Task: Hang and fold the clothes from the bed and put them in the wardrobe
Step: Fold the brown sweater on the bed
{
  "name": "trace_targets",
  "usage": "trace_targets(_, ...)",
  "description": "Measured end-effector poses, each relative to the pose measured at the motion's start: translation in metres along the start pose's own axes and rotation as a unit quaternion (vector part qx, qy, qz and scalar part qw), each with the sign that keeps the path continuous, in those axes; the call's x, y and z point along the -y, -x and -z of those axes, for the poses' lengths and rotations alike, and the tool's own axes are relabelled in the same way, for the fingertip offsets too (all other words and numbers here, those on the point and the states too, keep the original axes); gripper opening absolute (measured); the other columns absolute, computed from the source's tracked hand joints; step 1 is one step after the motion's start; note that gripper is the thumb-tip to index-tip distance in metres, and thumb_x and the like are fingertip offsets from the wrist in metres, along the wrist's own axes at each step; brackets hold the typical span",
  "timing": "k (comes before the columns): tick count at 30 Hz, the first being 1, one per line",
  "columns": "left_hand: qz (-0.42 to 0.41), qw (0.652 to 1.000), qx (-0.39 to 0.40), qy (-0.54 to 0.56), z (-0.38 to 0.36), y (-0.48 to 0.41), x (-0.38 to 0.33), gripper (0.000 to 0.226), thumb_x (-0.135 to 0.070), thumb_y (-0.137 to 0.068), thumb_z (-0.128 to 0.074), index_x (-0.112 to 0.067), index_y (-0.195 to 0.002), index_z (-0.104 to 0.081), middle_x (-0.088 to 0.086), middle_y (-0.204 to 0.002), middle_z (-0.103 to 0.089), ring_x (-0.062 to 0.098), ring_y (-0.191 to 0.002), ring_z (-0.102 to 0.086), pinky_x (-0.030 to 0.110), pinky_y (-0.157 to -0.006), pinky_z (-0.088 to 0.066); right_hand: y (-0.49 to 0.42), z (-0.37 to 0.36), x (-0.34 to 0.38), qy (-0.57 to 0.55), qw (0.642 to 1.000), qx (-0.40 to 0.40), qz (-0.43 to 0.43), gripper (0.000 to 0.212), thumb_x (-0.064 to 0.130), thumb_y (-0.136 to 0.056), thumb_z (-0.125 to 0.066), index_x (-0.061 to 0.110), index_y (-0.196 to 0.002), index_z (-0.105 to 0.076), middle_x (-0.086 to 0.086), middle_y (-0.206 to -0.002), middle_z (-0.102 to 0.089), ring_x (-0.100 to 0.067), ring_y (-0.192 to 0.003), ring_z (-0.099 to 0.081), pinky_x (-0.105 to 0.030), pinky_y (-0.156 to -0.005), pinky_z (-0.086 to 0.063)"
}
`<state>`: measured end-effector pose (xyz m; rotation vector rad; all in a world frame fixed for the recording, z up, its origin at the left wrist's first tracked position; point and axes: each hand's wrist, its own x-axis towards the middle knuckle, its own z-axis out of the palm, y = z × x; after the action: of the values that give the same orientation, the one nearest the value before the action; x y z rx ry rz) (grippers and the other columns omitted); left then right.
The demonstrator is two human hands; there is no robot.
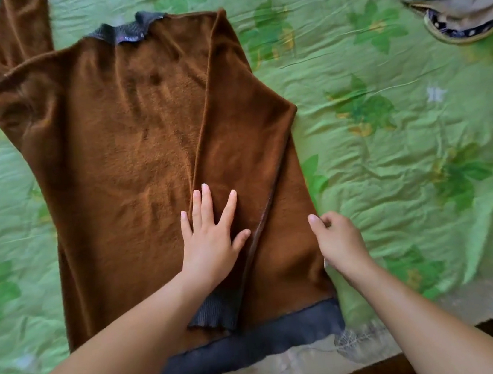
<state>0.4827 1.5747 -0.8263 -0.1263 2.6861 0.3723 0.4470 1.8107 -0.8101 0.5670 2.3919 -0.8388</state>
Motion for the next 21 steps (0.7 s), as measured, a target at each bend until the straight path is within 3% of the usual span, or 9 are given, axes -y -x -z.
trace_targets(3,0.002,1.000,-0.002,0.001,-0.002,0.013,0.005,0.079,-0.063,-0.097,-0.040,-0.041,-0.159,0.004,0.009,-0.166,0.023,0.026,-0.152,0.025,0.053,-0.125,-0.005,0.012,-0.001,-0.013,-0.040,0.995,0.087,-0.008,0.035,0.048,-0.088,-0.071,0.014,-0.090,-0.064,-0.004,-0.086,-0.070,-0.027,-0.083,-0.067,-0.035,-0.076,-0.051)
trace_targets(6,-0.003,1.000,0.021,0.000,-0.011,0.039,0.013,0.079,-0.064,-0.097,-0.037,-0.041,-0.159,0.007,0.009,-0.165,0.026,0.027,-0.152,0.025,0.050,-0.126,-0.003,0.031,-0.001,-0.041,-0.007,0.978,0.208,-0.021,0.033,0.026,-0.080,-0.082,0.008,-0.106,-0.070,-0.007,-0.102,-0.074,-0.026,-0.096,-0.069,-0.043,-0.093,-0.054)
trace_targets(8,-0.005,0.999,0.032,0.003,-0.018,0.055,0.018,0.079,-0.064,-0.097,-0.036,-0.040,-0.159,0.008,0.009,-0.165,0.027,0.027,-0.152,0.025,0.050,-0.126,-0.003,0.041,-0.001,-0.057,0.037,0.978,0.206,-0.024,0.032,0.022,-0.086,-0.078,0.008,-0.113,-0.070,-0.007,-0.109,-0.074,-0.026,-0.100,-0.068,-0.038,-0.094,-0.053)
trace_targets(10,-0.006,0.999,0.034,0.006,-0.023,0.066,0.022,0.079,-0.063,-0.098,-0.035,-0.039,-0.159,0.008,0.009,-0.165,0.027,0.027,-0.152,0.025,0.048,-0.126,-0.001,0.050,0.001,-0.063,0.096,0.981,0.169,-0.015,0.028,0.033,-0.091,-0.072,0.011,-0.106,-0.064,-0.005,-0.101,-0.070,-0.026,-0.094,-0.065,-0.034,-0.080,-0.050)
trace_targets(12,-0.010,1.000,0.027,-0.001,-0.027,0.074,0.023,0.078,-0.063,-0.099,-0.035,-0.038,-0.160,0.007,0.012,-0.165,0.025,0.028,-0.152,0.024,0.047,-0.126,-0.001,0.062,0.003,-0.060,0.212,0.972,0.102,0.004,0.039,0.046,-0.091,-0.068,0.016,-0.108,-0.049,-0.006,-0.097,-0.065,-0.030,-0.088,-0.063,-0.037,-0.071,-0.048)
trace_targets(14,-0.017,0.999,0.019,-0.023,-0.030,0.079,0.026,0.077,-0.065,-0.099,-0.032,-0.037,-0.160,0.007,0.014,-0.165,0.024,0.029,-0.152,0.023,0.046,-0.126,-0.001,0.074,-0.002,-0.050,0.305,0.949,-0.003,0.081,0.059,0.046,-0.088,-0.069,0.019,-0.130,-0.036,-0.011,-0.112,-0.060,-0.032,-0.098,-0.062,-0.040,-0.075,-0.050)
trace_targets(16,-0.032,0.998,0.019,-0.051,-0.032,0.084,0.031,0.076,-0.068,-0.098,-0.023,-0.038,-0.159,0.012,0.014,-0.165,0.026,0.030,-0.152,0.024,0.046,-0.126,0.000,0.079,-0.015,-0.029,0.326,0.916,-0.065,0.225,0.076,0.041,-0.086,-0.069,0.021,-0.149,-0.031,-0.015,-0.130,-0.050,-0.034,-0.116,-0.054,-0.047,-0.090,-0.049)
trace_targets(19,-0.071,0.995,0.029,-0.068,-0.033,0.091,0.043,0.076,-0.068,-0.099,-0.020,-0.036,-0.158,0.016,0.013,-0.164,0.027,0.029,-0.152,0.024,0.046,-0.126,0.000,0.079,-0.048,0.008,0.325,0.837,-0.042,0.438,0.065,0.037,-0.093,-0.063,0.020,-0.152,-0.042,-0.015,-0.158,-0.036,-0.036,-0.147,-0.032,-0.052,-0.112,-0.038)
trace_targets(21,-0.088,0.995,0.026,-0.046,-0.027,0.095,0.051,0.076,-0.058,-0.102,-0.033,-0.034,-0.160,0.010,0.010,-0.167,0.018,0.027,-0.154,0.016,0.045,-0.126,-0.007,0.080,-0.069,0.024,0.345,0.802,0.030,0.486,0.057,0.033,-0.100,-0.056,0.022,-0.153,-0.040,-0.010,-0.164,-0.028,-0.030,-0.153,-0.021,-0.050,-0.120,-0.029)
